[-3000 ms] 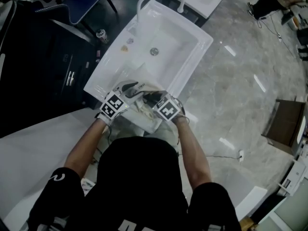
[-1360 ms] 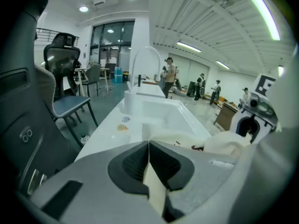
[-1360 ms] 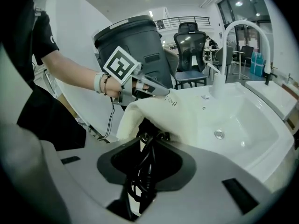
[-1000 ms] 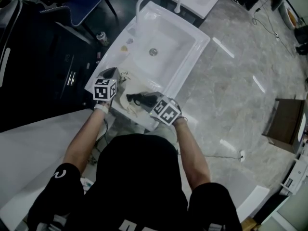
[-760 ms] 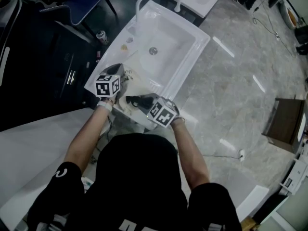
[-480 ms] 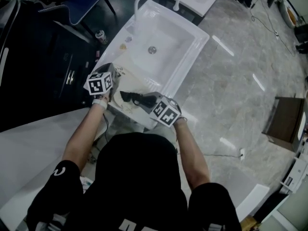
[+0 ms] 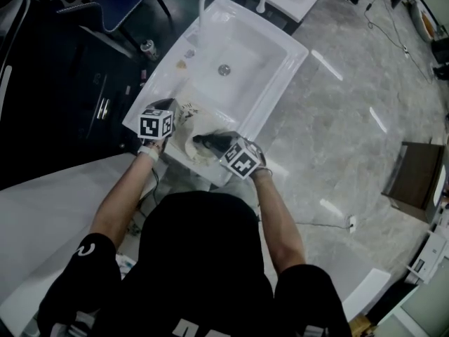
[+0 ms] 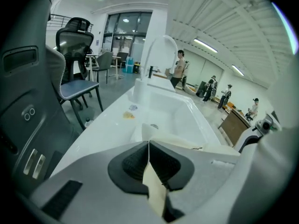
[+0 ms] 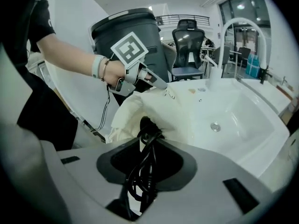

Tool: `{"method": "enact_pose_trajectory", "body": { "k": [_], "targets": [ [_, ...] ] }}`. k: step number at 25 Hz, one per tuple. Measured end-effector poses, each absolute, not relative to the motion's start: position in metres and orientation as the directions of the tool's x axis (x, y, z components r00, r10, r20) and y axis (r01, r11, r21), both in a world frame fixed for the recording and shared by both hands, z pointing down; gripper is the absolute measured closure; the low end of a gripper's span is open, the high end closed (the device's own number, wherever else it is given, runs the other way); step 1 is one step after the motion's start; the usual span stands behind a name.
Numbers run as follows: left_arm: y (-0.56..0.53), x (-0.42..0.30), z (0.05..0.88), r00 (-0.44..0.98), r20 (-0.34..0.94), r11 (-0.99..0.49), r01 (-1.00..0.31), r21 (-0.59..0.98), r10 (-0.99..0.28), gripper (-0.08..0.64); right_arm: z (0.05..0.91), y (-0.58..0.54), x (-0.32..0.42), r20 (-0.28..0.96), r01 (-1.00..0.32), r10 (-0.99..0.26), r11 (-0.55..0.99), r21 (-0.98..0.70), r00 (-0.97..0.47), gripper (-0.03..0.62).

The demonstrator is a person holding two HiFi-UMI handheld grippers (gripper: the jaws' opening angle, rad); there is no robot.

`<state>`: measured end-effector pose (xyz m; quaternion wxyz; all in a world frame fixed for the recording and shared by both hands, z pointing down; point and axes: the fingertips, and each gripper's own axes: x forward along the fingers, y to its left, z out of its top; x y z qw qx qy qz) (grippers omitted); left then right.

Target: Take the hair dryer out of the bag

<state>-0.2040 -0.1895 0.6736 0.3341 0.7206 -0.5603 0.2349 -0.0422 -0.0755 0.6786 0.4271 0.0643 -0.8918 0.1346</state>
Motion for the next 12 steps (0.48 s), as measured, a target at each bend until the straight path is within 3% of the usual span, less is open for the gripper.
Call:
{"method": "enact_pose_trajectory", "body": {
  "k": [5,8,12],
  "targets": [
    [-0.19,-0.195,0.684,0.286,0.724,-0.184,-0.958,0.219,-0.628,0.557,0.69,-0.081,-0.035,0.774,-0.299,-0.023,0.929,-0.218,-0.633,0.465],
    [-0.194,-0.191,0.688,0.305,0.721,-0.203,-0.952,0.227,-0.622,0.557,0.688,-0.089,-0.024,0.772,-0.342,-0.028,0.906,-0.248,-0.635,0.356],
    [-0.197,-0.191,0.696,0.307,0.728,-0.203,-0.952,0.231,-0.614,0.557,0.699,-0.078,-0.007,0.814,-0.333,0.04,0.9,-0.281,-0.58,0.325]
  ]
}}
